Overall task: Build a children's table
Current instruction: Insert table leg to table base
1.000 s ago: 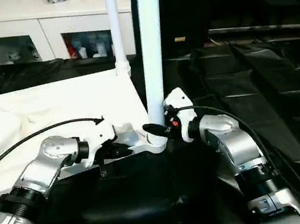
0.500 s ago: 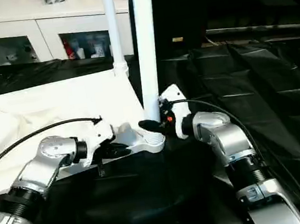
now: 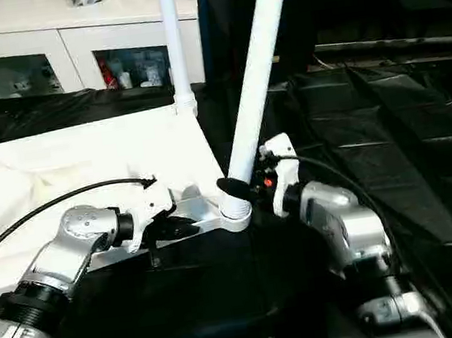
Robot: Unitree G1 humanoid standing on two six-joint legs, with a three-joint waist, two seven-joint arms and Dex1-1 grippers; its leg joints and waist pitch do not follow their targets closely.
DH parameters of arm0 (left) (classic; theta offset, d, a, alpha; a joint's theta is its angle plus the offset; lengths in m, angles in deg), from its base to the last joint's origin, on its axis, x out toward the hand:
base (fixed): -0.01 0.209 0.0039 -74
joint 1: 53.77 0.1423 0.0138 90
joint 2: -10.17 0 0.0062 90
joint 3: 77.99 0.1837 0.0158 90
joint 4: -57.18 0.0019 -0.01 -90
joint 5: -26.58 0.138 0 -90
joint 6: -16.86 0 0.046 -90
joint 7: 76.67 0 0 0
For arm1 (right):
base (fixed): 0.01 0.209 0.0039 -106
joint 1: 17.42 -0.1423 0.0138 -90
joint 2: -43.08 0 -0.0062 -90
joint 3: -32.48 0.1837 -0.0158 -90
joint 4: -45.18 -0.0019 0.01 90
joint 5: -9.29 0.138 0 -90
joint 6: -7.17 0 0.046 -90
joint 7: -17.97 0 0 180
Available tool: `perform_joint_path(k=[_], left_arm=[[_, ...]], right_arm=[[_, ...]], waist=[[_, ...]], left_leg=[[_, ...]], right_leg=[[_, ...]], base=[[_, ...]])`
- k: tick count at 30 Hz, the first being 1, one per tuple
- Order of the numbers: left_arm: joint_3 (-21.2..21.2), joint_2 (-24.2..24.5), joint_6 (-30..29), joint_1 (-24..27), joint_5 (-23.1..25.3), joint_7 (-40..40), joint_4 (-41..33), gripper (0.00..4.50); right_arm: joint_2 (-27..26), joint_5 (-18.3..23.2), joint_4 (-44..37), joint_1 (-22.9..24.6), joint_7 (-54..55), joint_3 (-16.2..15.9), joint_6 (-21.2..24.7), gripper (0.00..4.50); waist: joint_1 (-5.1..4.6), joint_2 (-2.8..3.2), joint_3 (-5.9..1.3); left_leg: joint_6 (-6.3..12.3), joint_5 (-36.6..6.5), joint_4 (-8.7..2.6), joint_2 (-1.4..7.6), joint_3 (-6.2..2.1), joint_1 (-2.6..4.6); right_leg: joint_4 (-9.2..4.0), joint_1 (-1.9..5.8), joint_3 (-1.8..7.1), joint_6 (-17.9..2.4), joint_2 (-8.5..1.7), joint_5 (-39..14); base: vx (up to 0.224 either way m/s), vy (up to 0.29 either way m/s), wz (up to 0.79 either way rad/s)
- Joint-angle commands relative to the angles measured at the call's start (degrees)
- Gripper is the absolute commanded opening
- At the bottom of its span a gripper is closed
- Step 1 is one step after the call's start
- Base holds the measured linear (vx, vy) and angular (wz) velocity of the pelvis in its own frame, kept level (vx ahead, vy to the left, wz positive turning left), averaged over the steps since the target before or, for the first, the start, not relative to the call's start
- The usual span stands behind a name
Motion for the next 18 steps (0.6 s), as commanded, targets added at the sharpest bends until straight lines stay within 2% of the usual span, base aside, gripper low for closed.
perform_joint_path(k=[1,4,5,6,7,9,12,14,15,16,18], left_arm=[[-0.4,-0.2,2.0,-1.2,-1.1,-0.6,-0.8,0.0],[-0.4,-0.1,2.1,-1.4,-1.1,-0.6,-0.7,0.0],[-0.4,-0.1,2.1,-1.4,-1.1,-0.6,-0.7,0.0],[-0.4,-0.1,2.1,-1.4,-1.0,-0.6,-0.7,0.0],[-0.3,-0.2,2.1,-1.7,-1.0,-0.6,-0.4,0.0],[-0.3,-0.2,2.1,-1.8,-1.0,-0.6,-0.3,0.0],[-0.2,-0.4,2.4,-2.2,-0.8,-0.6,0.3,0.0],[-0.1,-0.5,2.4,-2.3,-0.8,-0.7,0.4,0.0],[-0.1,-0.5,2.5,-2.3,-0.8,-0.7,0.5,0.0],[0.1,-0.6,2.7,-2.5,-0.7,-0.7,0.7,0.0],[0.2,-0.7,2.8,-2.6,-0.7,-0.8,0.9,0.0]], right_arm=[[-0.1,-2.5,3.6,3.7,2.8,-1.2,0.0,1.89],[-0.5,-3.1,3.2,4.9,3.5,-1.3,-2.2,1.89],[-0.6,-3.2,3.0,5.1,3.7,-1.3,-2.5,1.89],[-0.7,-3.5,2.8,5.5,3.9,-1.4,-3.1,1.89],[-1.3,-3.8,2.1,6.8,4.3,-1.5,-4.9,1.89],[-1.4,-3.8,2.0,7.0,4.3,-1.5,-5.2,1.89],[-2.2,-4.6,0.9,8.8,4.9,-2.0,-8.2,1.89],[-2.2,-4.8,0.7,9.3,5.0,-2.3,-8.7,1.89],[-2.1,-5.0,0.6,9.5,5.0,-2.5,-8.8,1.89],[-1.3,-6.2,-0.1,10.1,4.8,-4.0,-9.1,1.89],[-0.7,-7.1,-0.5,10.2,4.4,-5.0,-9.2,1.89]], waist=[[0.05,0.53,-2.9],[0.1,0.54,-2.88],[0.28,1.43,-2.85],[0.13,1.07,-2.74],[0.17,1.41,-2.79],[0.06,1.15,-2.78],[0.09,1.68,-2.81],[0.05,1.53,-2.86],[0.06,1.78,-2.84],[0.02,1.85,-2.86],[0.05,1.78,-2.87]], left_leg=[[-1.66,-24.9,-3.68,-0.91,0.73,1.07],[-1.64,-25.5,-3.75,-0.94,0.7,1.07],[-1.9,-25.8,-3.84,-0.93,0.57,1.2],[-1.86,-26.6,-3.84,-0.9,0.69,1.25],[-2.07,-27.3,-3.91,-0.91,0.56,1.26],[-1.91,-27.4,-3.92,-1.01,0.52,1.11],[-1.91,-27.6,-3.94,-1.01,0.47,1.13],[-1.62,-26.8,-3.94,-1.0,0.52,1.03],[-1.52,-26.4,-3.96,-0.96,0.55,1.04],[-1.52,-26.1,-3.94,-0.96,0.59,1.01],[-1.47,-25.7,-3.96,-0.99,0.6,0.99]], right_leg=[[-5.33,1.62,0.17,-10.2,-0.4,-18.5],[-5.38,1.68,0.15,-10.1,-0.4,-19.4],[-5.36,1.6,0.17,-10.1,-0.48,-19.6],[-5.68,1.43,0.18,-9.9,-0.37,-20.0],[-5.69,1.51,0.13,-9.8,-0.44,-20.3],[-5.63,1.59,0.07,-9.7,-0.36,-20.7],[-5.77,1.59,0.1,-9.4,-0.46,-21.3],[-5.63,1.71,0.12,-9.7,-0.37,-20.0],[-5.6,1.69,0.15,-10.0,-0.35,-19.2],[-5.56,1.74,0.16,-10.2,-0.3,-18.3],[-5.54,1.85,0.12,-10.2,-0.28,-18.0]], base=[[0.0,0.0,0.0],[0.0,0.0,0.0],[0.0,0.0,0.0],[0.0,0.0,0.0],[0.0,0.0,0.0],[0.0,0.0,0.0],[0.0,0.0,0.0],[0.0,0.0,0.0],[0.0,0.0,0.0],[0.0,0.0,0.0],[0.0,0.0,0.0]])
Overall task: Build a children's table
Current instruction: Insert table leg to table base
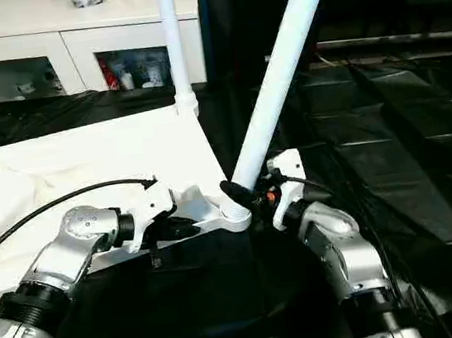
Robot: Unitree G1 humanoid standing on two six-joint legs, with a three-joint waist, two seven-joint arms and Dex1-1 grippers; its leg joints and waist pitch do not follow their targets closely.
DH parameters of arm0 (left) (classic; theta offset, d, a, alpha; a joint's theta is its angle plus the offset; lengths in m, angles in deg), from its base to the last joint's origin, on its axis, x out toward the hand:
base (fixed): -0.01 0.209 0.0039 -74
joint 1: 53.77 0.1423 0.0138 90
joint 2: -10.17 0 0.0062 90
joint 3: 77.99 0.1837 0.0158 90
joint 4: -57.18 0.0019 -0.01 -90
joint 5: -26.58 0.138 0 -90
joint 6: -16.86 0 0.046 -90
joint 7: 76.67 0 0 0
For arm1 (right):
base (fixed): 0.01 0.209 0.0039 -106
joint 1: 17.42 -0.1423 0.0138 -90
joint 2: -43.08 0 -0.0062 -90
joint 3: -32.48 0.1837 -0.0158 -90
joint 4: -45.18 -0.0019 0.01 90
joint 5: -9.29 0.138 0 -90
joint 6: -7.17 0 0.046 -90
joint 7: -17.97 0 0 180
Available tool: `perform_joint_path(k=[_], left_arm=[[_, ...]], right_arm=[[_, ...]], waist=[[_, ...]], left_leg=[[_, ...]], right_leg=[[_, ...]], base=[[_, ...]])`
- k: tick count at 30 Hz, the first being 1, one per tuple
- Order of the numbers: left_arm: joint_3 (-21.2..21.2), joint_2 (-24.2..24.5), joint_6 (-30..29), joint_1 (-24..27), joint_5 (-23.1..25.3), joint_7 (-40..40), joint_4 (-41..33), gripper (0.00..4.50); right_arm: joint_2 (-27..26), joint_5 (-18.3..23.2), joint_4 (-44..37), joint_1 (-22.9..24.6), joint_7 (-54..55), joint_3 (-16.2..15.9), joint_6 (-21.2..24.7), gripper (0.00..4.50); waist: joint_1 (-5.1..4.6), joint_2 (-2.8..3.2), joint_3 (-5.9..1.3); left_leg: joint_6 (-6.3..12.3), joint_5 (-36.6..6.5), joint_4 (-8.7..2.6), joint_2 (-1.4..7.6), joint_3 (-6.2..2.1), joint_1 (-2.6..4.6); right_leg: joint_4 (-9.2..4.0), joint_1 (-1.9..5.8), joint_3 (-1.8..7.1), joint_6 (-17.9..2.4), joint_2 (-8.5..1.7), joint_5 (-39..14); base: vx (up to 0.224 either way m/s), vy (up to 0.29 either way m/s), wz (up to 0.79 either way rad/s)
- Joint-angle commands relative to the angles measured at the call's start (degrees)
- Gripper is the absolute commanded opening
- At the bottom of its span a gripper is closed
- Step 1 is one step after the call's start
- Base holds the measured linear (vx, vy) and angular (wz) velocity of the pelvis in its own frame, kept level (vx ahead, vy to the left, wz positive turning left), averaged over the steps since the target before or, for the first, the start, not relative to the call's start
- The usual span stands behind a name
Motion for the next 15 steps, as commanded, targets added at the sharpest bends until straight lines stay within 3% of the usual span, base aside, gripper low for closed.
perform_joint_path(k=[1,2,4,5,6,8,9,13,15], left_arm=[[0.2,-0.4,1.5,-2.4,-0.5,-0.2,-0.4,0.0],[0.3,-0.3,1.7,-2.4,-0.4,-0.2,-0.3,0.0],[0.4,-0.5,1.9,-2.4,-0.2,0.0,-0.1,0.0],[0.4,-0.5,1.9,-2.2,-0.2,0.1,-0.2,0.0],[0.4,-0.5,2.0,-2.2,-0.2,0.1,-0.3,0.0],[0.4,-0.5,2.1,-1.5,0.0,0.4,-0.8,0.0],[0.4,-0.5,2.1,-1.4,0.1,0.5,-0.9,0.0],[0.2,-0.4,1.9,-0.7,0.0,0.9,-1.7,0.0],[0.2,-0.4,1.8,-0.5,-0.1,1.1,-2.0,0.0]], right_arm=[[1.5,-5.3,3.4,2.6,0.4,-3.9,2.7,1.89],[1.8,-5.5,3.1,2.4,0.1,-4.4,3.0,1.89],[2.8,-6.4,2.7,1.8,-1.1,-5.6,3.5,1.89],[3.4,-7.1,2.6,1.4,-1.8,-6.5,3.5,1.89],[3.5,-7.3,2.6,1.3,-1.9,-6.6,3.5,1.89],[4.2,-7.4,2.4,0.3,-3.0,-7.9,4.1,1.89],[4.3,-7.4,2.5,0.0,-3.4,-8.2,4.2,1.89],[4.7,-7.2,3.6,-1.7,-4.8,-9.0,5.2,1.89],[4.7,-7.3,4.7,-2.4,-5.3,-9.0,5.5,1.89]], waist=[[-0.09,0.46,-2.79],[-0.15,0.11,-2.79],[-0.07,0.13,-2.76],[-0.17,-0.44,-2.73],[-0.1,-0.22,-2.72],[-0.19,-1.4,-2.73],[0.04,-0.98,-2.66],[-0.07,-1.62,-2.66],[-0.16,-2.39,-2.63]], left_leg=[[-1.37,-25.8,-3.81,-0.99,0.65,1.02],[-1.25,-25.7,-3.8,-0.94,0.69,1.03],[-0.94,-25.3,-3.81,-0.88,0.73,1.05],[-0.8,-25.3,-3.79,-0.86,0.78,1.01],[-0.85,-25.1,-3.8,-0.89,0.71,0.97],[-0.41,-24.7,-3.75,-0.87,0.82,0.89],[-0.28,-24.3,-3.76,-0.83,0.82,0.95],[-0.25,-24.4,-3.83,-0.77,0.78,0.87],[-0.14,-24.7,-3.81,-0.75,0.86,0.84]], right_leg=[[-5.27,1.77,0.15,-10.2,-0.29,-18.3],[-5.32,1.77,0.16,-10.2,-0.27,-18.3],[-5.32,1.73,0.21,-10.1,-0.35,-18.5],[-5.37,1.75,0.18,-10.1,-0.3,-18.8],[-5.25,1.81,0.18,-10.0,-0.37,-19.1],[-5.39,1.86,0.17,-9.5,-0.44,-20.5],[-5.44,1.67,0.28,-9.2,-0.59,-21.4],[-5.48,1.56,0.26,-8.5,-0.58,-22.1],[-5.63,1.48,0.24,-8.2,-0.57,-22.7]], base=[[0.0,0.0,0.0],[0.0,0.0,0.0],[0.0,0.0,0.0],[0.0,0.0,0.0],[0.0,0.0,0.0],[0.0,0.0,0.0],[0.0,0.0,0.0],[0.0,0.0,0.0],[0.0,0.0,0.0]])
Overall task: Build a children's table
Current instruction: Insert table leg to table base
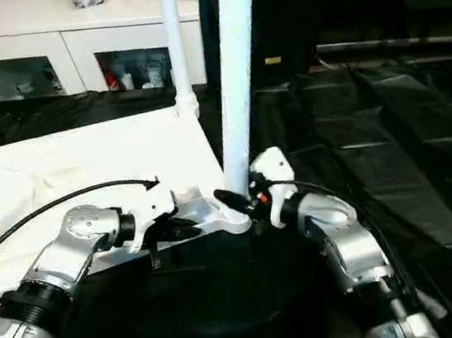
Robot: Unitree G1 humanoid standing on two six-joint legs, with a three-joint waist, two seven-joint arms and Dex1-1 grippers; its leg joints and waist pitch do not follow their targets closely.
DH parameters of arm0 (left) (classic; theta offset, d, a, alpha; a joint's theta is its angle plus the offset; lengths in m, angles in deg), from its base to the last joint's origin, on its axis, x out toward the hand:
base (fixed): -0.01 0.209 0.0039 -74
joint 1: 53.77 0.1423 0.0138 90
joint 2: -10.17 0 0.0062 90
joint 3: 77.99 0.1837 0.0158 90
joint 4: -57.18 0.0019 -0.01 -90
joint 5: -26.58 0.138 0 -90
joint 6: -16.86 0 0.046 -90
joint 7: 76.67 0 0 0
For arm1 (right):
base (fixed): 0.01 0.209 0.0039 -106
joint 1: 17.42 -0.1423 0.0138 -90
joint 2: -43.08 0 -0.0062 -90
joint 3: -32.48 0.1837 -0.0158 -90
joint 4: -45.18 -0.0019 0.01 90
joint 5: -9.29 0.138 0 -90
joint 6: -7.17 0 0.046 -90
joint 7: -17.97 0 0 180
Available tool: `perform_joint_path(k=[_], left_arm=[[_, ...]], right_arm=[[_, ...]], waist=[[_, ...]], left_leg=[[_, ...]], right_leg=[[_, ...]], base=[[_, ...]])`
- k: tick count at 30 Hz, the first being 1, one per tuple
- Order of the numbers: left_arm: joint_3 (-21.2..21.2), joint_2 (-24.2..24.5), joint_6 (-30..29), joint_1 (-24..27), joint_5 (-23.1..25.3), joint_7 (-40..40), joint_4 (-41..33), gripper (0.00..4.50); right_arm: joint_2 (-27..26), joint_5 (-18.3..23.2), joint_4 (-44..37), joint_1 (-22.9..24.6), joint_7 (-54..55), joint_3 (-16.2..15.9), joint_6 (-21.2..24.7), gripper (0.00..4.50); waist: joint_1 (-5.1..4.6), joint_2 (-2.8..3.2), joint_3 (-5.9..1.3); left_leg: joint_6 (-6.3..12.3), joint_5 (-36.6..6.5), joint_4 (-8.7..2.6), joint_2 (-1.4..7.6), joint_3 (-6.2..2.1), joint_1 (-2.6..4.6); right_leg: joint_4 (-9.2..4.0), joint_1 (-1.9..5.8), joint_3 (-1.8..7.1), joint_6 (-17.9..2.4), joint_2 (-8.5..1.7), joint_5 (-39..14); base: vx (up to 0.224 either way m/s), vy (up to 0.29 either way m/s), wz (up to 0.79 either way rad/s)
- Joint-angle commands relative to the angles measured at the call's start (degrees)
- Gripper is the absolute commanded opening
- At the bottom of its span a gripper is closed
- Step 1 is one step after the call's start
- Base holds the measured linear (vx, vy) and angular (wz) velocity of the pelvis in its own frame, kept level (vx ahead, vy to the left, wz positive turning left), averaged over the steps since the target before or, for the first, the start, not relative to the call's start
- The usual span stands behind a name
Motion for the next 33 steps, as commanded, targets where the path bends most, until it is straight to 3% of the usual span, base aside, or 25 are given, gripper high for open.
perform_joint_path(k=[1,9,16,21,26,30,33], left_arm=[[-0.3,-0.5,1.1,-0.2,-1.2,1.0,-2.0,0.0],[0.6,0.7,1.6,1.6,-2.0,-2.8,-5.0,0.0],[2.2,2.9,2.1,3.8,-4.6,-10.1,-9.8,0.0],[2.8,4.3,-0.7,4.8,-6.5,-14.2,-13.3,0.0],[1.6,2.8,-0.2,3.5,-4.5,-9.0,-10.3,0.0],[0.2,1.1,-1.8,1.4,-2.8,-3.0,-6.9,0.0],[-0.4,0.4,-3.3,0.6,-2.6,-1.1,-6.4,0.0]], right_arm=[[0.1,-1.8,5.1,1.6,-1.7,-3.7,4.1,1.89],[0.6,-1.8,9.5,0.4,-4.8,-4.0,3.0,1.89],[2.7,-0.3,6.4,3.4,-10.5,-4.6,2.2,1.89],[3.9,0.4,3.7,4.9,-14.3,-5.5,2.3,1.89],[2.7,-0.9,6.1,4.1,-10.5,-4.5,1.2,1.89],[-0.8,-2.9,11.5,1.5,0.3,-1.1,0.0,1.89],[-3.1,-2.5,13.2,0.2,5.5,1.2,1.1,1.89]], waist=[[0.03,-0.7,-2.37],[-0.41,-1.02,-2.39],[-0.52,-0.56,-2.82],[-0.49,-0.37,-2.78],[-0.6,-0.4,-2.54],[-0.95,-0.43,-2.13],[-1.4,-0.44,-1.98]], left_leg=[[-0.2,-24.8,-3.74,-0.76,0.78,0.84],[-0.34,-25.6,-3.83,-0.69,0.62,0.7],[0.21,-23.3,-3.78,-0.52,0.76,0.74],[0.48,-23.0,-3.8,-0.41,0.82,0.82],[-0.38,-25.5,-3.87,-0.54,0.79,1.1],[-1.96,-30.4,-3.87,-0.81,0.51,1.59],[-2.67,-32.2,-4.12,-0.99,-0.08,1.37]], right_leg=[[-5.23,1.26,0.26,-8.0,-0.68,-23.3],[-5.28,1.2,0.19,-7.9,-0.73,-24.0],[-4.45,1.66,0.24,-10.8,-0.37,-14.2],[-4.25,1.83,0.23,-11.8,-0.32,-12.3],[-4.69,1.51,0.22,-11.0,-0.42,-16.9],[-5.72,0.64,0.09,-8.3,-0.67,-27.4],[-6.22,0.71,-0.36,-6.1,-0.81,-32.9]], base=[[0.0,0.0,0.0],[0.0,0.0,0.0],[0.0,0.0,0.0],[0.0,0.0,0.0],[0.0,0.0,0.0],[-0.015,0.0,0.0],[-0.061,0.008,-0.08]])
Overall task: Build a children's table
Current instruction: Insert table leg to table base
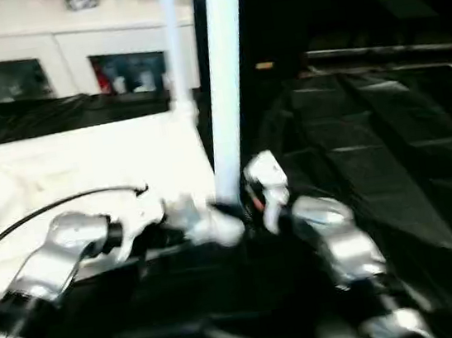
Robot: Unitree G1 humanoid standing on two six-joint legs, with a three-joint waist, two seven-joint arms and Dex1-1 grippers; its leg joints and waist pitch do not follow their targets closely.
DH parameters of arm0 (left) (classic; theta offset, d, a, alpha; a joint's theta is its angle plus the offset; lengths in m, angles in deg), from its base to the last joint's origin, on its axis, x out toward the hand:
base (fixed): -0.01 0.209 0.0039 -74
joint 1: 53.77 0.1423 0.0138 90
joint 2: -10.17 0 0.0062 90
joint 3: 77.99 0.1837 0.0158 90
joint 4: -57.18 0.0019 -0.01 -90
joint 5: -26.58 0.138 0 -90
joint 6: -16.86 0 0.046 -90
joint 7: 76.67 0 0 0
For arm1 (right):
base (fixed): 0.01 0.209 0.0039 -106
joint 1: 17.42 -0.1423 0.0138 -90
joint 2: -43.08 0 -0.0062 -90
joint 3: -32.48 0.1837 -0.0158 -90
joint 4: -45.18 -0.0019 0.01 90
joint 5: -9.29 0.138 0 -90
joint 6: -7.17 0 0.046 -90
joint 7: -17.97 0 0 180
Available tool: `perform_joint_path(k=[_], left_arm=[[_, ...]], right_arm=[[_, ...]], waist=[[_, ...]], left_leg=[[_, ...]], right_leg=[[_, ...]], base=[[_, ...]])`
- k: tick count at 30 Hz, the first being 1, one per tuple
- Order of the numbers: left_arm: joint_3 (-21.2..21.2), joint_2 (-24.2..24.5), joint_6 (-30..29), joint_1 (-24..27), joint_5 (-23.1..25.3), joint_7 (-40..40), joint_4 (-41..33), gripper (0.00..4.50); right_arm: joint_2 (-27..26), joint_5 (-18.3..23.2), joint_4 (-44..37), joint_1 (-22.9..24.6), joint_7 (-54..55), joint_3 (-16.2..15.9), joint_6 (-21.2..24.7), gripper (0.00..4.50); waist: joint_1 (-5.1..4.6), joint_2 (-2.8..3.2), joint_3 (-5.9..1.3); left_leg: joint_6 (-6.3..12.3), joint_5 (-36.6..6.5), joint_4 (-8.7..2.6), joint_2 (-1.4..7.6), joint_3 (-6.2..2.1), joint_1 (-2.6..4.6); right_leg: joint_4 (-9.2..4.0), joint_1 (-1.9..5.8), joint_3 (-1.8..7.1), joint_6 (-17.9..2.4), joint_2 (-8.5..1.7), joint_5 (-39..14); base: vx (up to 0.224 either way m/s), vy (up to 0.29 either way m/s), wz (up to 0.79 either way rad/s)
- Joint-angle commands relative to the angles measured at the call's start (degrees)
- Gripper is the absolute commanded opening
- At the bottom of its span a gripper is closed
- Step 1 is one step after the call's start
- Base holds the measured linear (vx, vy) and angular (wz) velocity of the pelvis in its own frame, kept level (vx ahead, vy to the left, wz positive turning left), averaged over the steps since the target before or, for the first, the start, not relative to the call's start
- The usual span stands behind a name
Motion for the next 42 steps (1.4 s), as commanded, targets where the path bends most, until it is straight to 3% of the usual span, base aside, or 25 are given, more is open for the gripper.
perform_joint_path(k=[1,6,8,11,12,13,14,15,16,18,20,21,22,23,24,25,26,27,28,29,30,31,34,37,42], left_arm=[[-0.4,-2.0,0.0,-2.3,-1.3,0.3,-1.8,0.0],[-0.8,-4.0,-2.3,-4.2,0.3,4.8,0.1,0.0],[-1.0,-5.1,-3.7,-5.4,1.1,7.5,1.2,0.0],[-1.2,-6.1,-5.3,-6.4,1.9,10.8,2.1,0.0],[-1.4,-7.0,-7.2,-7.4,2.9,14.0,2.9,0.0],[-1.6,-7.5,-8.1,-7.9,3.5,15.6,3.4,0.0],[-1.6,-7.5,-8.1,-7.9,3.5,15.6,3.4,0.0],[-1.6,-7.5,-8.1,-7.9,3.5,15.6,3.4,0.0],[-1.8,-9.2,-10.2,-8.8,4.5,19.0,4.2,0.0],[-1.9,-9.8,-11.2,-9.1,4.7,20.2,4.3,0.0],[-1.8,-10.8,-12.6,-9.5,4.8,21.8,4.1,0.0],[-1.8,-11.1,-13.0,-9.5,4.8,22.2,4.1,0.0],[-1.7,-11.1,-13.1,-9.6,4.8,22.2,4.1,0.0],[-1.7,-11.1,-12.9,-9.6,4.9,22.1,4.2,0.0],[-1.6,-11.1,-12.9,-9.5,4.9,22.1,4.2,0.0],[-1.6,-10.9,-12.8,-9.4,4.8,22.1,4.1,0.0],[-1.6,-10.9,-12.8,-9.4,4.8,22.0,4.1,0.0],[-1.6,-10.8,-12.7,-9.3,4.8,22.0,4.2,0.0],[-1.5,-10.7,-12.6,-9.3,4.8,21.9,4.3,0.0],[-1.5,-10.6,-12.6,-9.4,4.9,22.0,4.4,0.0],[-1.5,-10.6,-12.6,-9.4,4.9,22.0,4.5,0.0],[-1.4,-10.5,-12.6,-9.5,4.8,22.1,4.6,0.0],[-1.5,-10.4,-12.4,-9.9,4.7,21.9,5.1,0.0],[-1.4,-10.3,-12.2,-9.9,4.7,21.7,5.1,0.0],[-1.2,-10.1,-11.7,-9.7,4.6,21.5,5.1,0.0]], right_arm=[[-0.7,-4.2,8.7,0.9,8.0,0.7,3.8,1.89],[-4.2,-5.2,13.9,-2.8,16.5,2.0,2.6,1.89],[-6.3,-5.4,17.8,-5.5,21.9,3.3,1.9,1.89],[-8.3,-5.4,21.5,-8.2,27.8,4.8,1.4,1.89],[-9.7,-5.6,24.5,-10.3,32.5,5.9,0.5,1.89],[-10.3,-5.6,25.9,-11.3,34.6,6.4,0.1,1.89],[-10.3,-5.6,25.9,-11.3,34.6,6.4,0.1,1.89],[-10.3,-5.6,25.9,-11.3,34.6,6.4,0.1,1.89],[-12.2,-5.6,29.9,-13.8,40.1,7.5,-1.6,1.89],[-12.9,-5.7,31.6,-14.9,41.9,7.9,-2.5,1.89],[-13.9,-5.7,34.2,-16.5,44.3,8.3,-3.6,1.89],[-14.3,-5.8,35.1,-17.1,45.1,8.4,-4.0,1.89],[-14.5,-5.9,35.5,-17.5,45.3,8.5,-4.1,1.89],[-14.6,-5.8,35.7,-17.7,45.4,8.6,-4.3,1.89],[-14.7,-5.6,35.8,-17.8,45.4,8.7,-4.4,1.89],[-14.8,-5.4,36.1,-18.1,45.4,8.8,-4.7,1.89],[-14.7,-5.6,36.2,-18.2,45.2,8.6,-4.8,1.89],[-14.7,-5.7,36.8,-18.6,45.1,8.5,-5.3,1.89],[-14.8,-5.5,37.2,-18.9,44.4,8.6,-5.9,1.89],[-14.9,-5.6,37.7,-19.2,44.1,8.6,-6.3,1.89],[-15.1,-5.6,38.2,-19.6,43.4,8.7,-7.1,1.89],[-15.5,-5.4,38.8,-20.2,42.0,8.9,-8.4,1.89],[-15.6,-6.1,39.5,-21.0,41.4,8.6,-9.6,1.89],[-15.6,-6.0,39.7,-21.2,41.1,8.6,-9.8,1.89],[-15.6,-6.3,40.8,-21.8,40.6,8.9,-10.8,1.89]], waist=[[-0.22,0.65,-1.81],[-1.24,1.25,-1.76],[-1.76,1.39,-1.58],[-2.2,1.39,-1.52],[-2.29,1.23,-1.43],[-2.64,1.4,-1.3],[-2.72,1.57,-1.24],[-2.8,1.78,-1.08],[-3.02,1.68,-0.95],[-3.15,2.06,-0.72],[-2.7,2.2,-0.05],[-2.19,2.4,0.23],[0.67,3.04,0.64],[3.58,2.32,-0.07],[3.31,1.37,-0.63],[2.26,-1.62,0.77],[1.86,-2.07,0.19],[3.48,0.14,-1.95],[2.42,-0.09,-2.28],[2.63,0.75,-2.49],[1.84,0.72,-2.01],[1.16,0.55,-1.47],[1.1,0.41,-1.57],[0.99,0.51,-1.53],[0.63,0.6,-1.57]], left_leg=[[-2.87,-33.2,-4.26,-1.01,-0.28,1.05],[-3.04,-36.6,-4.64,-0.99,-0.87,1.19],[-2.95,-38.8,-4.59,-1.01,-1.08,1.61],[-2.66,-39.7,-4.79,-1.03,-1.38,1.46],[-2.53,-40.1,-4.72,-1.04,-1.32,1.67],[-2.47,-41.4,-4.39,-1.17,-1.3,2.37],[-2.41,-41.9,-4.41,-1.07,-1.34,2.48],[-2.03,-43.0,-4.58,-0.96,-1.37,2.59],[-1.93,-44.2,-5.05,-0.56,-1.57,2.41],[-2.06,-45.8,-5.88,-0.32,-1.91,2.04],[-1.66,-50.4,-7.16,0.34,-1.3,2.46],[-1.52,-51.9,-8.62,0.86,-0.61,1.56],[-1.02,-54.4,-13.19,2.7,1.3,-2.7],[0.52,-51.6,-12.44,3.15,2.4,-2.88],[0.91,-44.5,-10.64,2.24,3.7,0.35],[0.95,-19.9,7.02,-1.71,1.31,6.93],[1.78,-15.8,4.91,-1.51,-0.16,1.95],[-1.71,-11.5,-1.23,-0.28,-1.51,-0.46],[-2.59,-12.0,-2.06,-0.43,-0.87,1.96],[-3.11,-11.1,-2.22,-0.61,-0.54,2.5],[-2.39,-13.0,-2.55,-0.7,0.01,2.43],[-2.72,-19.5,-2.86,-0.96,0.0,1.8],[-1.74,-23.4,-3.02,-1.02,-0.12,1.77],[-1.73,-23.2,-3.23,-0.9,-0.24,1.58],[-2.04,-23.1,-3.44,-0.79,-0.32,1.44]], right_leg=[[-6.16,0.78,-0.53,-5.3,-0.85,-33.8],[-6.5,0.83,-1.38,-7.0,-0.86,-30.3],[-6.89,0.66,-2.02,-7.2,-0.9,-31.2],[-7.16,1.18,-2.67,-7.2,-1.02,-31.0],[-7.36,0.97,-2.77,-7.1,-0.95,-31.4],[-7.83,0.5,-3.17,-7.0,-0.87,-32.6],[-7.89,0.56,-3.34,-7.0,-0.93,-32.6],[-8.24,0.82,-3.84,-6.9,-0.84,-32.2],[-7.98,1.41,-4.42,-7.1,-1.0,-30.4],[-7.47,2.25,-4.96,-7.0,-0.71,-28.8],[-6.42,2.31,-5.46,-7.6,-0.14,-26.7],[-4.42,3.66,-5.93,-7.4,0.22,-25.9],[5.23,7.61,-4.93,-7.1,0.97,-19.9],[7.13,7.73,-2.65,-5.7,0.23,-15.4],[5.11,5.0,0.12,-4.4,-0.46,-20.4],[-12.28,-6.14,2.25,0.1,-7.26,-69.9],[-9.44,-0.48,3.92,-0.5,-8.19,-66.8],[-4.2,3.82,1.3,-2.5,-5.62,-45.0],[-2.09,1.5,-0.12,-5.7,-2.06,-20.7],[-1.54,1.64,-0.41,-8.5,-1.39,-10.7],[-1.9,1.6,-0.57,-12.8,-0.63,-3.1],[-2.52,1.92,-0.46,-14.2,-0.76,-8.3],[-3.75,1.83,-0.44,-12.2,-1.35,-18.8],[-3.97,1.79,-0.46,-11.3,-1.35,-19.6],[-3.93,1.93,-0.57,-11.8,-1.36,-17.8]], base=[[-0.059,0.015,-0.14],[-0.01,0.004,-0.03],[0.0,0.0,0.0],[0.0,0.0,0.0],[0.0,0.0,0.0],[0.0,0.0,0.0],[0.0,0.0,0.0],[0.0,0.0,0.0],[0.0,0.0,0.0],[0.0,0.0,0.0],[0.0,0.0,0.0],[-0.058,-0.037,-0.01],[-0.058,-0.037,-0.01],[-0.033,-0.113,0.15],[0.029,-0.189,0.2],[0.029,-0.189,0.2],[0.106,-0.104,-0.33],[0.111,0.008,-0.28],[0.111,0.008,-0.28],[0.042,-0.024,0.19],[0.0,0.0,0.0],[0.0,0.0,0.0],[0.0,0.0,0.0],[0.0,0.0,0.0],[0.0,0.0,0.0]])
